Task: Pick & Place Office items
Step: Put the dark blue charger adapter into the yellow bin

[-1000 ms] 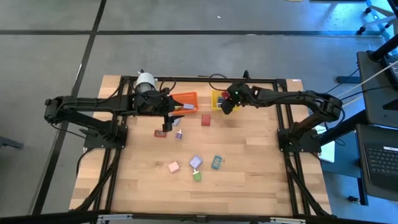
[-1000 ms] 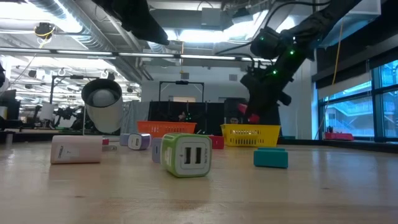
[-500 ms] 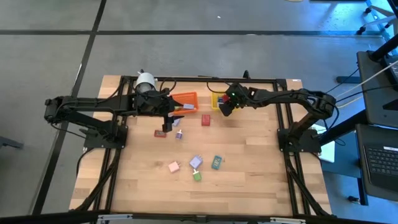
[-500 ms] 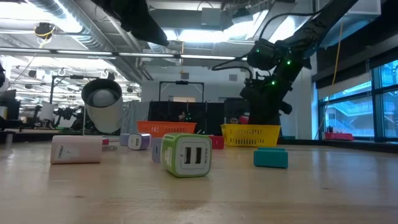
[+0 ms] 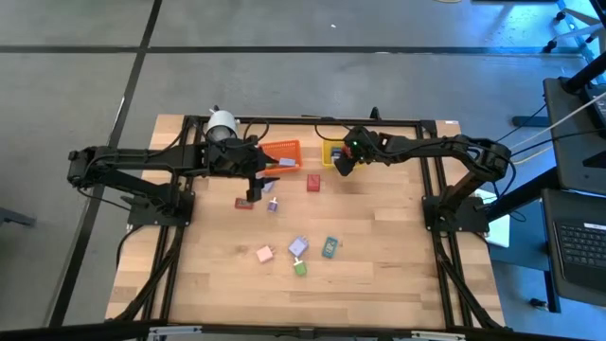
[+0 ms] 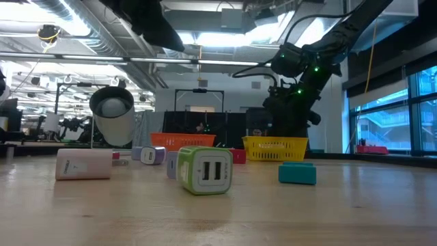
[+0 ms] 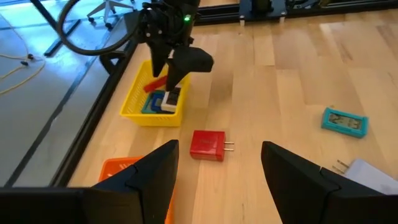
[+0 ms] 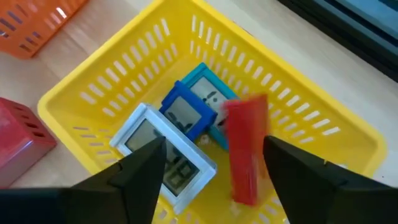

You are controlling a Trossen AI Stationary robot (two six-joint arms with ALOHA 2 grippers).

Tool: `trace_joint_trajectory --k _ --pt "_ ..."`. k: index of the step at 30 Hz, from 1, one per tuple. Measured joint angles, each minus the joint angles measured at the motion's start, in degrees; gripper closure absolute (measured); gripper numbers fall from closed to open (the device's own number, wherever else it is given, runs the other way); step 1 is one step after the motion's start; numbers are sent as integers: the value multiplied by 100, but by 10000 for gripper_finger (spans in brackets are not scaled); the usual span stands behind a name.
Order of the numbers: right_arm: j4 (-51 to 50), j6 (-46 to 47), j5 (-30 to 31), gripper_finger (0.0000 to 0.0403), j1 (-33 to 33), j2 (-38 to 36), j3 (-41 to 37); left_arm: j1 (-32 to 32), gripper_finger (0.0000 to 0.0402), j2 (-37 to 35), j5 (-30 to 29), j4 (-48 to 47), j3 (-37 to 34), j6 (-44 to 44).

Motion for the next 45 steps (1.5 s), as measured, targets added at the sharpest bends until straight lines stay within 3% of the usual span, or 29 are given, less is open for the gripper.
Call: trace_joint_trajectory --k 12,23,33,45 --pt "0 -22 64 169 36 -145 193 0 176 0 79 -148 0 -77" --pt "-458 -144 -43 231 520 -1366 520 98 176 0 -151 -647 0 -121" --pt "-783 -14 -140 200 1349 -2462 520 169 176 0 644 -1547 0 -556" --pt "-1027 469 95 180 2556 -2612 518 -252 176 993 702 -2036 -2 -530"
